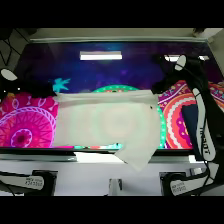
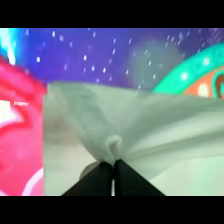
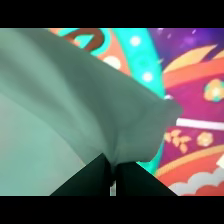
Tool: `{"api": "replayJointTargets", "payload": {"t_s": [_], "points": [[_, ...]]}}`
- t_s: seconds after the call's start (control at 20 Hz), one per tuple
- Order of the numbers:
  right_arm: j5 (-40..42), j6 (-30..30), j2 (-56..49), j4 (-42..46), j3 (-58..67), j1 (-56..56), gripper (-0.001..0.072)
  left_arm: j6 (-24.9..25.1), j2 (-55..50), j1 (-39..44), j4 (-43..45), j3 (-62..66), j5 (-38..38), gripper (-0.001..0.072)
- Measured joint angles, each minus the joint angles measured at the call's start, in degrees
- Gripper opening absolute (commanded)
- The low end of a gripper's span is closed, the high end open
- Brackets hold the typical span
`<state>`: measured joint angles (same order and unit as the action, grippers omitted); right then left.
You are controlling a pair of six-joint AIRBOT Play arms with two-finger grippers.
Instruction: Fold the shirts.
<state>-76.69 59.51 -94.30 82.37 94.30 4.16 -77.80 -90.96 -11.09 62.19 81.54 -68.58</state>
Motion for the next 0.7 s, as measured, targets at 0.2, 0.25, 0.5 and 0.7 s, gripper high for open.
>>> {"api": "replayJointTargets", "payload": {"t_s": [0.2,0.25,0.5,0.7], "points": [[-6.1,2.1,-0.2,-2.5,-6.5,0.0,0.0019,-0.8,-2.4,-0.3,3.2,-2.7,-6.1,0.0033],[-5.9,2.9,-0.4,-3.6,-8.2,0.0,0.0020,-0.9,-3.1,-0.1,3.2,-3.0,-6.6,0.0034],[-2.4,6.5,-0.4,-7.6,-11.7,0.0,0.0534,-3.0,-4.6,0.5,2.3,-2.4,-10.0,0.0586],[-7.1,3.3,3.8,-3.8,-11.7,-0.1,0.0596,-3.3,-2.1,-2.7,3.9,0.0,-17.8,0.0585]]}}
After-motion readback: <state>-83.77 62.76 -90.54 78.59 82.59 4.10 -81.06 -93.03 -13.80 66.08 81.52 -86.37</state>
